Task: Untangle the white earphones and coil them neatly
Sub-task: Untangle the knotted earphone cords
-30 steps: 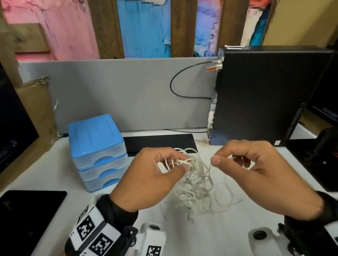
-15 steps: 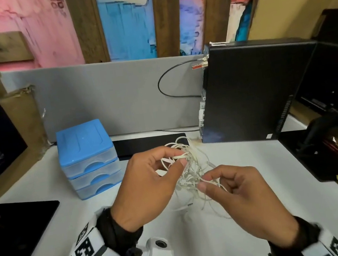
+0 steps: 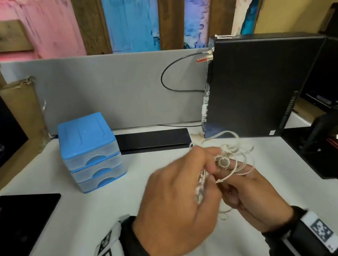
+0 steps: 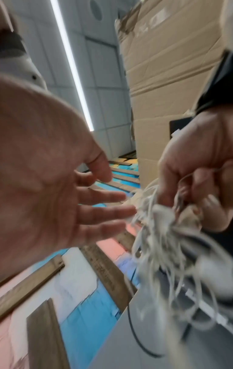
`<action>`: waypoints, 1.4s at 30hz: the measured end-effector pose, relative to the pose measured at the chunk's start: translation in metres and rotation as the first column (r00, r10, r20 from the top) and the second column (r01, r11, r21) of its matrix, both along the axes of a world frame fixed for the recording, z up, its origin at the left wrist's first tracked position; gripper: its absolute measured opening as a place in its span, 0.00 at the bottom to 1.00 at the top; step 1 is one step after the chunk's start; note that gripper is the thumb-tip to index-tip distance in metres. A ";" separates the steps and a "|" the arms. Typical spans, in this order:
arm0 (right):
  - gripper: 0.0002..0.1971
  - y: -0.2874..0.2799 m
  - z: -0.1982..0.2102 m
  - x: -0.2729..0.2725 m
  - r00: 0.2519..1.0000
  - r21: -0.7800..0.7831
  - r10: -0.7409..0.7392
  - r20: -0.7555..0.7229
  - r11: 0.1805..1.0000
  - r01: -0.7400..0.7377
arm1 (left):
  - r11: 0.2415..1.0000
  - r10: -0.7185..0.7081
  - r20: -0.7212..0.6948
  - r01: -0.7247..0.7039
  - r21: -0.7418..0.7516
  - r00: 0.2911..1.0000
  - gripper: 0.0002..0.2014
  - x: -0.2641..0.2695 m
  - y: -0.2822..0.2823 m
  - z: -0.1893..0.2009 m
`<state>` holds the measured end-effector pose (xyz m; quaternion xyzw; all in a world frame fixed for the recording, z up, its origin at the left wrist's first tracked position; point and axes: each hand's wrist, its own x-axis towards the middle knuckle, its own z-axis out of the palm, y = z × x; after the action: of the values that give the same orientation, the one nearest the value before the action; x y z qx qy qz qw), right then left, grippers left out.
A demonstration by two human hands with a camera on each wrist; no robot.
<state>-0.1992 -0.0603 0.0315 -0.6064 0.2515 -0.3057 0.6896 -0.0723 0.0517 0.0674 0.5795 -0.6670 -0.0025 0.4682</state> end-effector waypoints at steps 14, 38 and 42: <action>0.07 -0.006 0.008 -0.016 0.969 0.143 0.207 0.138 0.964 -0.226 | 0.956 -0.046 -0.444 0.168 0.239 0.895 0.25 0.032 -0.012 0.000; 0.05 0.014 0.029 -0.020 0.989 -0.509 -0.032 -0.146 0.859 -0.047 | 0.921 0.117 -0.874 0.278 0.274 0.472 0.16 0.019 -0.028 -0.011; 0.11 0.008 0.028 -0.024 0.991 -0.476 -0.013 -0.135 0.878 -0.053 | 0.913 0.139 -0.844 0.264 0.311 0.517 0.19 0.037 -0.028 -0.002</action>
<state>-0.2230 -0.0527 0.0596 -0.7797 0.2075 -0.3098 0.5030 -0.0358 0.0236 0.0652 0.5608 -0.3561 -0.4402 0.6041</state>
